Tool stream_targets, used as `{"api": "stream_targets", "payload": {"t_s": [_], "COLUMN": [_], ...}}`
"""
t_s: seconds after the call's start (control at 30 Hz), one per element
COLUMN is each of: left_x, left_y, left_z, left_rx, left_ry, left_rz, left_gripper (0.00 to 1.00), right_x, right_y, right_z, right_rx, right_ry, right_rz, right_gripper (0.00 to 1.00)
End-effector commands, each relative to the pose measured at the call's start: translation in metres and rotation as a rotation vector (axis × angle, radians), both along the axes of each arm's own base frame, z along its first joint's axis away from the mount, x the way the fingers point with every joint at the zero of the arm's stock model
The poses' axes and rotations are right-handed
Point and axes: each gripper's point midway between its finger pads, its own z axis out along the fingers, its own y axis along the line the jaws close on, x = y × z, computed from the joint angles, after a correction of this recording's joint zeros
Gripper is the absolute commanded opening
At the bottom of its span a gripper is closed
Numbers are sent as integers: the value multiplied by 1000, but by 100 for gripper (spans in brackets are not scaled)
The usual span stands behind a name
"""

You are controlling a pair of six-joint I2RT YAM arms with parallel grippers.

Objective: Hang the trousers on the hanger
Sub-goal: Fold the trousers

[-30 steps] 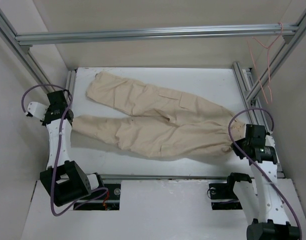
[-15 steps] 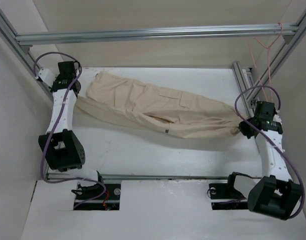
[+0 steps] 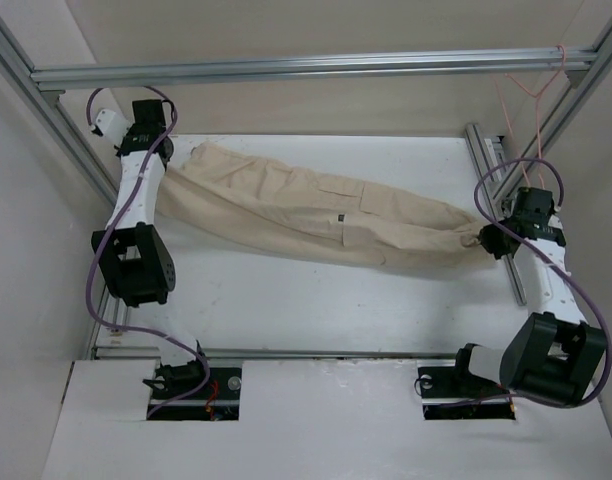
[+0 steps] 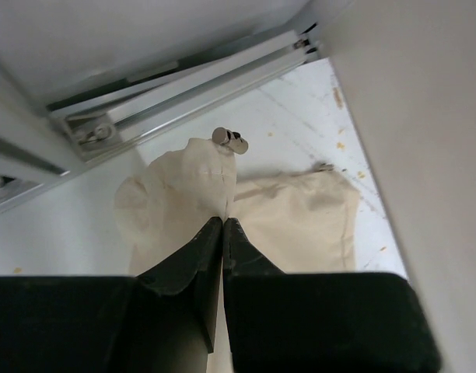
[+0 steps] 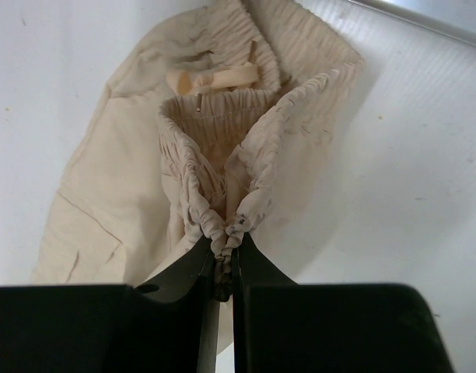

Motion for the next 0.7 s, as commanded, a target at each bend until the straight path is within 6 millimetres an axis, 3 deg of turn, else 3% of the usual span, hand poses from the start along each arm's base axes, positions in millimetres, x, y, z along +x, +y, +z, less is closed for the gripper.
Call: {"api": "stream_targets", "payload": {"t_s": [0.0, 0.1, 0.3, 0.4, 0.67], "left_x": [28, 45, 70, 87, 131], "left_y": [8, 10, 12, 11, -2], "left_z": [40, 41, 23, 29, 26], "left_rx": [35, 37, 29, 34, 55], "left_ry": [-132, -151, -163, -206, -334], "left_rz": [15, 13, 11, 7, 15], "left_gripper": [2, 2, 2, 2, 3], "right_x": [33, 45, 76, 93, 137], "right_y": [-13, -16, -23, -26, -34], "right_z": [30, 33, 41, 45, 26], "right_rx": [-17, -5, 21, 28, 73], "right_ry": [-141, -156, -223, -251, -296], "right_rz": [-31, -32, -23, -16, -41], "right_gripper": [1, 1, 1, 1, 2]}}
